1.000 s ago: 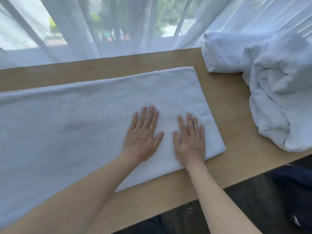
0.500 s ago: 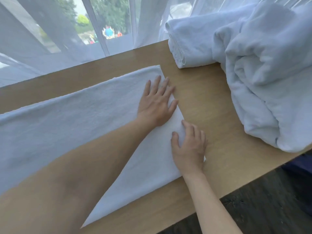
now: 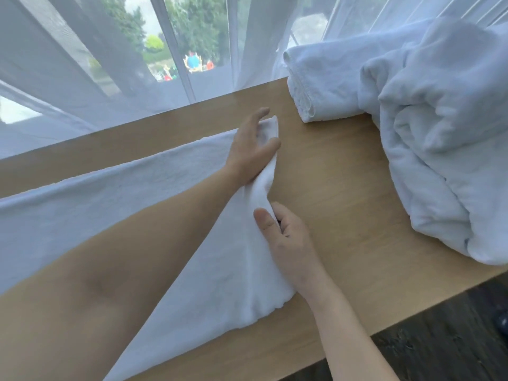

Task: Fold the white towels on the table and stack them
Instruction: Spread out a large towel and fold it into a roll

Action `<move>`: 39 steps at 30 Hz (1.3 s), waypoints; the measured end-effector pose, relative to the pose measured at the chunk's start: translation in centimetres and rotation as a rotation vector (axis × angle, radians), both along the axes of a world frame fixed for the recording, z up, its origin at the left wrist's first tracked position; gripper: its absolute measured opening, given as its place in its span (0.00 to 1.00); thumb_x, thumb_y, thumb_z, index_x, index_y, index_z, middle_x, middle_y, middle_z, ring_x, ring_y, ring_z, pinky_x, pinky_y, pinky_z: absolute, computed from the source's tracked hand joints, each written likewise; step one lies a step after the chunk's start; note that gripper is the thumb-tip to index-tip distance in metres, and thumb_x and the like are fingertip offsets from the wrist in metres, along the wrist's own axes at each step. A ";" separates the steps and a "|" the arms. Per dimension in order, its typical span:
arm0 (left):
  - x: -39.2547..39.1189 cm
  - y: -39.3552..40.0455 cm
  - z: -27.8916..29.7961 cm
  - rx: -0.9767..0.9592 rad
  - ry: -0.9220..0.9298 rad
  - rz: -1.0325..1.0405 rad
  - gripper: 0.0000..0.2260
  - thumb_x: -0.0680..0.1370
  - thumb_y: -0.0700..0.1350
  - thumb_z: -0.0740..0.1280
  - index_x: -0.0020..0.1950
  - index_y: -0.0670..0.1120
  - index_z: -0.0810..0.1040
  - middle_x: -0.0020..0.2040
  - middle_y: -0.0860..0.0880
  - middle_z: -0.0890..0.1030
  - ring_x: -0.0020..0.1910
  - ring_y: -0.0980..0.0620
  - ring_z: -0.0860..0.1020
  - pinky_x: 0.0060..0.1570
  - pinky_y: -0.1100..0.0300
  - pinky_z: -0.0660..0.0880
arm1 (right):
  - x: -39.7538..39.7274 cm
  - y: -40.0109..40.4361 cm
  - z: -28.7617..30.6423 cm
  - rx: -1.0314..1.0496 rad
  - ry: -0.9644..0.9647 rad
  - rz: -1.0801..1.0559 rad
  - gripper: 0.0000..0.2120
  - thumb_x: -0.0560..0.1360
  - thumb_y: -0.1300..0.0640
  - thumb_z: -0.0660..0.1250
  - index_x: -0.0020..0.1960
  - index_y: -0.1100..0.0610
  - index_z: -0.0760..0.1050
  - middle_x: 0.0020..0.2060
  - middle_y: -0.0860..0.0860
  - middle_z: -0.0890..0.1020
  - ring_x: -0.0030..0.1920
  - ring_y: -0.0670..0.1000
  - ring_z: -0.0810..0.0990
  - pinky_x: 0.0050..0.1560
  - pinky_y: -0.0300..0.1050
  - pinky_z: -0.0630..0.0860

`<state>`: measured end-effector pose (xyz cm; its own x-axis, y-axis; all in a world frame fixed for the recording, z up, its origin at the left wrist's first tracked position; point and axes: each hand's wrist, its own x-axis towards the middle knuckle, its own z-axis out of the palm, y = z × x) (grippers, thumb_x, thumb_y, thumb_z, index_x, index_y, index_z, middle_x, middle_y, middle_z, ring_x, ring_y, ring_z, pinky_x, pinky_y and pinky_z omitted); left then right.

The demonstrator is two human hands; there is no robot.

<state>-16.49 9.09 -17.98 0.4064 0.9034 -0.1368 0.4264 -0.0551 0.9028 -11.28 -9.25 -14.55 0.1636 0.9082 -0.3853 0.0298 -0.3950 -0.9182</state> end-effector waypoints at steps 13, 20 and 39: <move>-26.7 -1.0 7.0 -0.769 -0.754 0.264 0.30 0.78 0.66 0.62 0.65 0.44 0.81 0.62 0.42 0.82 0.61 0.42 0.80 0.60 0.48 0.77 | -18.4 1.6 3.4 0.133 -0.358 0.630 0.20 0.79 0.33 0.57 0.37 0.46 0.61 0.26 0.46 0.67 0.27 0.47 0.67 0.29 0.39 0.64; -41.5 -4.4 7.5 -0.294 -0.220 0.584 0.10 0.73 0.50 0.78 0.51 0.52 0.84 0.43 0.58 0.86 0.41 0.61 0.85 0.36 0.66 0.80 | -31.4 0.0 5.1 0.187 -0.508 0.818 0.20 0.78 0.35 0.62 0.37 0.46 0.61 0.25 0.45 0.68 0.27 0.47 0.68 0.28 0.39 0.61; -61.2 -4.1 0.5 -0.376 -0.299 0.756 0.19 0.79 0.45 0.73 0.67 0.41 0.75 0.62 0.44 0.81 0.56 0.46 0.81 0.58 0.47 0.80 | -56.6 -2.1 0.2 -0.101 -0.528 0.669 0.09 0.80 0.48 0.62 0.52 0.54 0.67 0.46 0.51 0.78 0.47 0.55 0.77 0.45 0.49 0.72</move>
